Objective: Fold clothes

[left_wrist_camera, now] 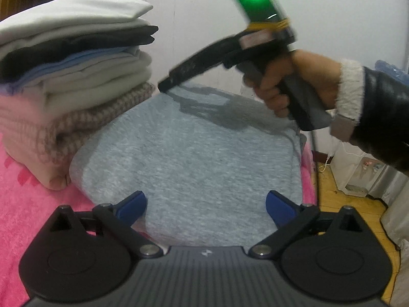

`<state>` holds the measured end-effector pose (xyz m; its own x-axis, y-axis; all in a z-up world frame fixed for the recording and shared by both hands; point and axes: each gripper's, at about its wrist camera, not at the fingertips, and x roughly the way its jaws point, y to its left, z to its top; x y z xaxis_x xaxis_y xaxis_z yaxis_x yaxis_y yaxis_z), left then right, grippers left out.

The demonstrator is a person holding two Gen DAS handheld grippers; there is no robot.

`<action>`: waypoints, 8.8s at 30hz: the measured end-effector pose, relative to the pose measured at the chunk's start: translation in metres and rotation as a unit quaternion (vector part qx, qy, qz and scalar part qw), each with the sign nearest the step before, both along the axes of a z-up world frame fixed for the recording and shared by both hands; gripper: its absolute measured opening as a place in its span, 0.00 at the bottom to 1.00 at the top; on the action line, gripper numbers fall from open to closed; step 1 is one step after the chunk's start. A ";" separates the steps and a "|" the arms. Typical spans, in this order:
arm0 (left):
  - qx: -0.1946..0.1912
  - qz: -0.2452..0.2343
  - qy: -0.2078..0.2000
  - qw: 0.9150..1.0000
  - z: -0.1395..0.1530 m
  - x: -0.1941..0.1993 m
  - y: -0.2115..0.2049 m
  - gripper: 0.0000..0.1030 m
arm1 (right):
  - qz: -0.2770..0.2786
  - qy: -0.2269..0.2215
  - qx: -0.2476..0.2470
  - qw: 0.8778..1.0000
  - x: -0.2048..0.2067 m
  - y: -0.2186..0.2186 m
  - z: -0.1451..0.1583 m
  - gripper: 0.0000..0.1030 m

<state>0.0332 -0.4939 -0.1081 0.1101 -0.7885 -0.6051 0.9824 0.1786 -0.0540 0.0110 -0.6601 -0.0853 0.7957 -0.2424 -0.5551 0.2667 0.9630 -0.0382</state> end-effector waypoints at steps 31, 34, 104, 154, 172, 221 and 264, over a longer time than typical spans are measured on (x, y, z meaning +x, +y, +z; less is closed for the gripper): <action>0.054 0.094 0.000 0.994 0.029 0.000 0.029 0.92 | -0.107 -0.029 0.053 0.992 -0.172 0.092 -0.029 0.25; 0.035 0.119 -0.024 0.992 0.056 -0.006 0.067 0.92 | -0.107 -0.070 0.065 0.990 -0.191 0.103 -0.003 0.32; -0.013 0.260 -0.045 0.964 0.119 -0.159 0.226 1.00 | -0.225 0.004 0.043 0.973 -0.291 0.272 0.028 0.99; 0.021 0.271 -0.009 0.962 0.100 -0.149 0.218 1.00 | -0.215 0.010 0.037 0.976 -0.288 0.279 0.022 0.99; 0.020 0.264 -0.002 0.964 0.099 -0.147 0.216 1.00 | -0.216 0.017 0.034 0.976 -0.285 0.280 0.022 0.99; 0.036 0.250 0.023 0.967 0.088 -0.151 0.202 1.00 | -0.246 0.028 0.035 0.968 -0.292 0.271 0.017 0.99; 0.033 0.257 0.024 0.965 0.091 -0.148 0.208 1.00 | -0.243 0.029 0.031 0.969 -0.287 0.275 0.019 0.99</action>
